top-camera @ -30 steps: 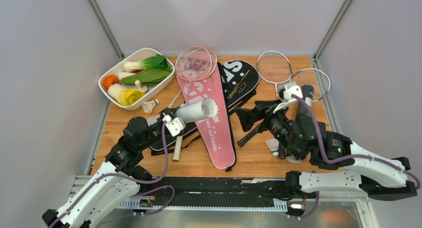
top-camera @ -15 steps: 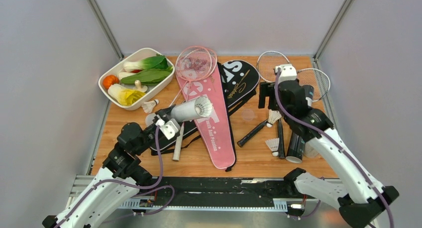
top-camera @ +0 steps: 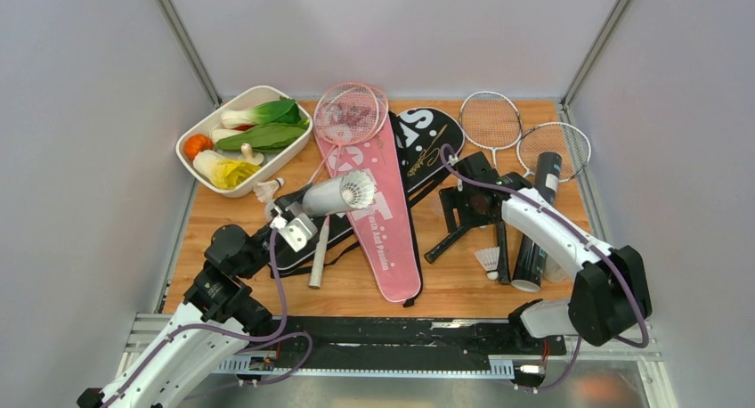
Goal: Pack up the badminton gear
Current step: Pick up the shuttlecock at the center of the board.
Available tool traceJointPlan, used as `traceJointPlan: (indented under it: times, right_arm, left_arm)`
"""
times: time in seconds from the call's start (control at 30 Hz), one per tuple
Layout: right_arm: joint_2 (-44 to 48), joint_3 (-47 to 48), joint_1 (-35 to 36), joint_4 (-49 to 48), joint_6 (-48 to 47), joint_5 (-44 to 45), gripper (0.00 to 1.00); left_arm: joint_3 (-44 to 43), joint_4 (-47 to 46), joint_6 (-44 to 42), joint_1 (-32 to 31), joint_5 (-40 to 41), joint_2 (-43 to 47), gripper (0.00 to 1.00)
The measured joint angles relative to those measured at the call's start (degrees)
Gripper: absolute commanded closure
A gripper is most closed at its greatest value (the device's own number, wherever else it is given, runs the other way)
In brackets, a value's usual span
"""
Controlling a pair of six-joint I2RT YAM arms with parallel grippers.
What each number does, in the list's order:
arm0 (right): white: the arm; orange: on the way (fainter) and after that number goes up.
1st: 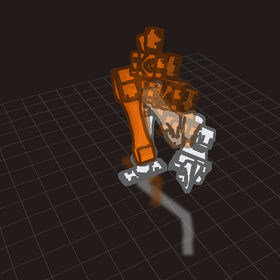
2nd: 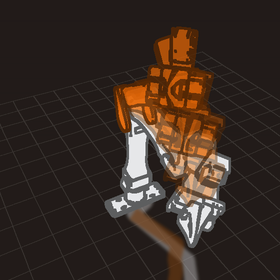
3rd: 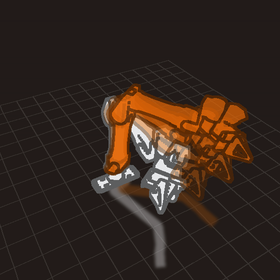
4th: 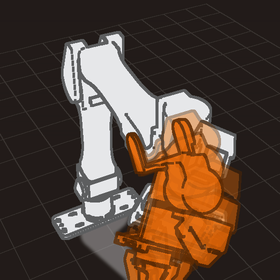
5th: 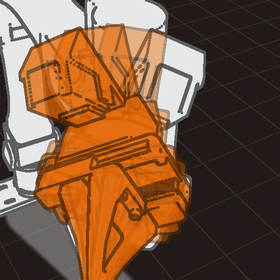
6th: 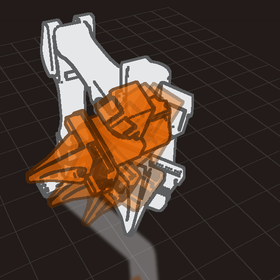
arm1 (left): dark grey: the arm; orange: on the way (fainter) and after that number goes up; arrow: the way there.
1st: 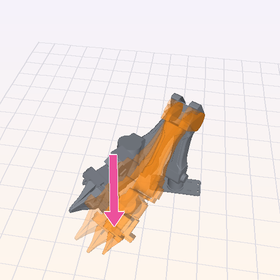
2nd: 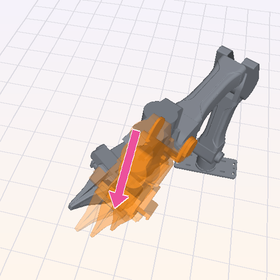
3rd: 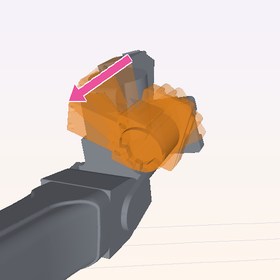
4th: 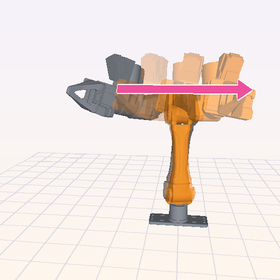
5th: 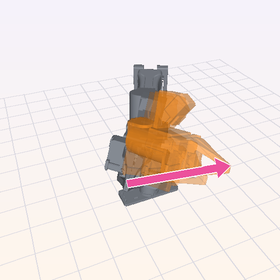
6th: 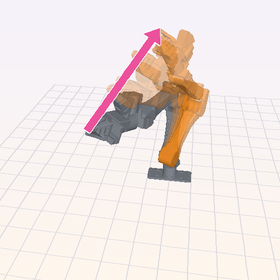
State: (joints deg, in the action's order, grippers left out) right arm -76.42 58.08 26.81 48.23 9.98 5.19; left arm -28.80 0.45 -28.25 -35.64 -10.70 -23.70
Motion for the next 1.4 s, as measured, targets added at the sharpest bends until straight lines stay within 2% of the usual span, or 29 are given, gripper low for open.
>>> traceJointPlan:
  times: [0.17,0.67,0.97,1.17,1.3,1.33,1.4]
  right_arm:
    - [-4.2,-0.1,-0.4,2.8,2.6,-0.7,0.21]
    - [-7.1,-3.5,-1.1,6.8,6.9,0.3,0.26]
    - [-7.2,-4.1,-1.2,7.3,9.1,0.7,0.53]
    - [-6.5,-5.5,-0.7,9.2,12.6,0.7,0.5]
    - [-3.8,-7.5,0.9,11.6,15.3,0.8,0.53]
    - [-3.1,-7.5,1.3,12.4,15.9,0.8,0.56]
    - [-2.3,-7.7,1.9,13.0,16.9,1.0,0.75]
  left_arm:
    - [0.0,-0.1,1.1,0.0,-1.5,-0.1,1.0]
    - [0.1,-0.1,2.3,0.0,-4.6,-0.5,1.0]
    - [0.4,-0.4,2.4,0.0,-5.4,-0.3,1.0]
    - [0.4,-0.6,2.4,0.0,-5.5,-0.2,1.0]
    - [0.4,-0.7,2.4,0.0,-5.6,-0.2,1.0]
    - [0.4,-0.7,2.4,0.0,-5.6,-0.2,1.0]
    - [0.4,-0.7,2.4,0.0,-5.7,-0.2,1.0]
